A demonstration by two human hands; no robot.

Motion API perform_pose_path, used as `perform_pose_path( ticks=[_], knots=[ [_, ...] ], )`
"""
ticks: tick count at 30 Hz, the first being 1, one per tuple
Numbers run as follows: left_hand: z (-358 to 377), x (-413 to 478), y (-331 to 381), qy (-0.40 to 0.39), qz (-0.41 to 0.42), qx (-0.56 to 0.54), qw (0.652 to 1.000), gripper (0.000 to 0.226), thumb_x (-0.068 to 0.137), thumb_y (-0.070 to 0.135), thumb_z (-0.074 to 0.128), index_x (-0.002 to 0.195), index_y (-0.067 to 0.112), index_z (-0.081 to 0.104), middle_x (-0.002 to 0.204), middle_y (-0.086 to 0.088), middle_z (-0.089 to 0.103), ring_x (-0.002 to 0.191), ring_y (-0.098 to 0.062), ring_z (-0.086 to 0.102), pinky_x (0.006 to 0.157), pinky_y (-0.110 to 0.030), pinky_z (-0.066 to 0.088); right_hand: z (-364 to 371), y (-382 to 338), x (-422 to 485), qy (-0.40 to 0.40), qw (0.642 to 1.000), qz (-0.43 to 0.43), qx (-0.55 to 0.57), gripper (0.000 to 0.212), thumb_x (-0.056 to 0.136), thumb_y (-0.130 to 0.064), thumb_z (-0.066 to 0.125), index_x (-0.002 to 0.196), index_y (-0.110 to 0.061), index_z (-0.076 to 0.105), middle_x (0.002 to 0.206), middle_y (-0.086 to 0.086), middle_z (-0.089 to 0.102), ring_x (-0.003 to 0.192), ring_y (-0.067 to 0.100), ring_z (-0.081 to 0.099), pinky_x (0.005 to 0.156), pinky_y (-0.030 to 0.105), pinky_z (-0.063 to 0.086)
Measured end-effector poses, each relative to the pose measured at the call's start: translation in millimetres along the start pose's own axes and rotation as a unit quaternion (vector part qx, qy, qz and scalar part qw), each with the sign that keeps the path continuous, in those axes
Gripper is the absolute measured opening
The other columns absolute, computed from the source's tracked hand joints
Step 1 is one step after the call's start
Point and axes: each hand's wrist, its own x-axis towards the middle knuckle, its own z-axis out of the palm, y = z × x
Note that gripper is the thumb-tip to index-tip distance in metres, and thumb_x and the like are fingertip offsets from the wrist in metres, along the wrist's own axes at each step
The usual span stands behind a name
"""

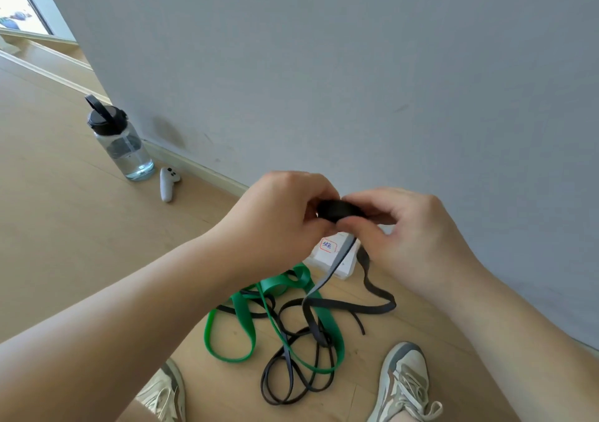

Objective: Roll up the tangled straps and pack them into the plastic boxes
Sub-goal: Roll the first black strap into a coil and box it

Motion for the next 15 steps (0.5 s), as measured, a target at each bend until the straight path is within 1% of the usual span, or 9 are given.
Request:
perform_pose_path(
  ticks=[1, 2, 3, 4, 6, 8, 12, 14, 15],
  knots=[
    [-2.3, 0.4, 0.7, 0.003, -0.035, -0.046, 0.998, 0.016, 0.083, 0.024, 0.082, 0.096, 0.030, 0.075, 0.079, 0.011, 0.074, 0.075, -0.003, 0.068, 0.068, -0.019, 0.054, -2.9, 2.3, 1.4, 0.006, 0.996, 0.053, 0.078, 0.017, 0.088, -0.019, 0.079, 0.101, -0.030, 0.080, 0.086, -0.015, 0.079, 0.082, 0.001, 0.073, 0.071, 0.013, 0.055],
    [-3.5, 0.5, 1.0, 0.001, -0.067, -0.092, 0.993, 0.017, 0.082, 0.023, 0.085, 0.094, 0.030, 0.075, 0.079, 0.012, 0.076, 0.073, 0.001, 0.069, 0.064, -0.012, 0.052, -5.9, 2.7, 2.3, -0.009, 0.985, 0.095, 0.145, 0.020, 0.086, -0.016, 0.081, 0.100, -0.031, 0.080, 0.086, -0.017, 0.079, 0.083, -0.002, 0.074, 0.072, 0.009, 0.054],
    [-4.2, 0.6, 0.9, -0.003, -0.093, -0.135, 0.986, 0.018, 0.081, 0.021, 0.086, 0.093, 0.029, 0.076, 0.079, 0.012, 0.077, 0.072, 0.003, 0.070, 0.064, -0.008, 0.050, -7.9, 5.9, 3.2, -0.030, 0.975, 0.112, 0.188, 0.022, 0.087, -0.013, 0.080, 0.100, -0.031, 0.080, 0.089, -0.015, 0.080, 0.086, -0.001, 0.075, 0.076, 0.012, 0.056],
    [-4.7, 0.4, 0.5, -0.009, -0.112, -0.180, 0.977, 0.019, 0.081, 0.018, 0.087, 0.094, 0.026, 0.076, 0.081, 0.011, 0.079, 0.074, 0.002, 0.072, 0.067, -0.008, 0.051, -8.7, 7.3, 4.1, -0.046, 0.968, 0.116, 0.218, 0.023, 0.088, -0.010, 0.077, 0.100, -0.029, 0.079, 0.092, -0.012, 0.081, 0.091, 0.003, 0.076, 0.085, 0.020, 0.059],
    [-5.0, -0.4, -0.3, -0.022, -0.133, -0.274, 0.952, 0.020, 0.081, 0.010, 0.086, 0.096, 0.019, 0.076, 0.087, 0.001, 0.081, 0.083, -0.012, 0.078, 0.079, -0.020, 0.059, -8.7, 7.9, 4.8, -0.050, 0.957, 0.116, 0.260, 0.024, 0.090, -0.007, 0.074, 0.104, -0.025, 0.079, 0.099, -0.004, 0.081, 0.100, 0.014, 0.076, 0.097, 0.041, 0.059],
    [-4.5, -0.5, -0.7, -0.026, -0.145, -0.366, 0.919, 0.021, 0.082, 0.003, 0.084, 0.100, 0.010, 0.074, 0.096, -0.011, 0.080, 0.090, -0.023, 0.078, 0.086, -0.031, 0.062, -9.8, 8.3, 6.7, -0.040, 0.947, 0.118, 0.297, 0.024, 0.087, -0.012, 0.075, 0.108, -0.022, 0.079, 0.102, 0.002, 0.081, 0.102, 0.021, 0.077, 0.098, 0.051, 0.058],
    [-1.2, 0.6, -0.4, -0.069, -0.180, -0.511, 0.838, 0.026, 0.085, -0.003, 0.076, 0.110, 0.001, 0.071, 0.108, -0.018, 0.077, 0.095, -0.023, 0.076, 0.085, -0.029, 0.062, -11.6, 9.1, 7.8, -0.031, 0.927, 0.141, 0.347, 0.034, 0.078, -0.024, 0.074, 0.109, -0.010, 0.077, 0.099, 0.010, 0.081, 0.098, 0.026, 0.077, 0.097, 0.045, 0.060],
    [0.3, 0.7, -1.7, -0.097, -0.194, -0.513, 0.830, 0.027, 0.085, -0.003, 0.076, 0.112, 0.000, 0.071, 0.107, -0.016, 0.078, 0.095, -0.023, 0.076, 0.085, -0.028, 0.062, -10.9, 10.4, 7.4, -0.034, 0.940, 0.145, 0.308, 0.025, 0.083, -0.022, 0.075, 0.106, -0.012, 0.078, 0.096, 0.008, 0.081, 0.096, 0.024, 0.077, 0.096, 0.045, 0.059],
    [0.4, 0.8, -2.0, -0.104, -0.196, -0.489, 0.844, 0.027, 0.085, -0.002, 0.078, 0.111, 0.001, 0.072, 0.105, -0.015, 0.079, 0.095, -0.024, 0.076, 0.086, -0.029, 0.062, -10.9, 11.2, 7.0, -0.037, 0.952, 0.143, 0.269, 0.017, 0.087, -0.018, 0.076, 0.104, -0.015, 0.079, 0.094, 0.004, 0.081, 0.094, 0.021, 0.077, 0.096, 0.043, 0.060]
  ],
)
